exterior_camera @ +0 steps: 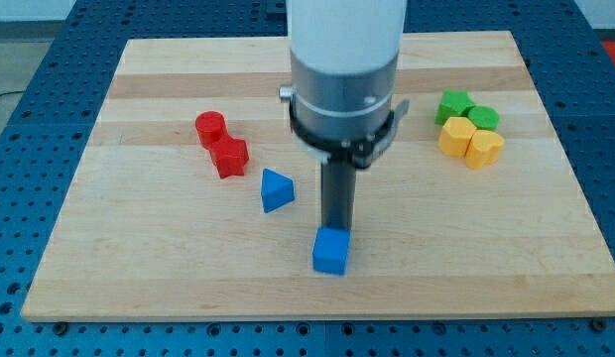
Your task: Slightly touch right to the blue cube
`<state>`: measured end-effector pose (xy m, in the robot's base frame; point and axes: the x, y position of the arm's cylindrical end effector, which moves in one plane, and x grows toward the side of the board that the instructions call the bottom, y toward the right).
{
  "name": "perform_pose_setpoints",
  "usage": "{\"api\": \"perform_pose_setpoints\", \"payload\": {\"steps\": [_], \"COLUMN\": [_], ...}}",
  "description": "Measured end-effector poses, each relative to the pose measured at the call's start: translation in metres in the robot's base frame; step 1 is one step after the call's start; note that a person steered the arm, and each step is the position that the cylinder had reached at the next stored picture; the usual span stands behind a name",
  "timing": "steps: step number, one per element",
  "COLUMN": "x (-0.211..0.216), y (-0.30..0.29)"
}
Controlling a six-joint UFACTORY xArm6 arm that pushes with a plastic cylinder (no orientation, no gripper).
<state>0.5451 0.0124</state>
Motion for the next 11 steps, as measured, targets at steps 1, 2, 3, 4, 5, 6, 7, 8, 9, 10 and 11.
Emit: {"api": "perform_pose_setpoints", "payload": {"steps": [1, 2, 3, 4, 5, 6, 7, 8, 9, 10, 11], "x": [0.012, -0.003, 0.014, 0.064, 0.073, 0.070, 0.069, 0.066, 0.064, 0.063, 0.054], "y": [-0.006, 0.014, 0.063, 0.079, 0.071, 0.034, 0.018, 0.018, 0.018, 0.018, 0.018]}}
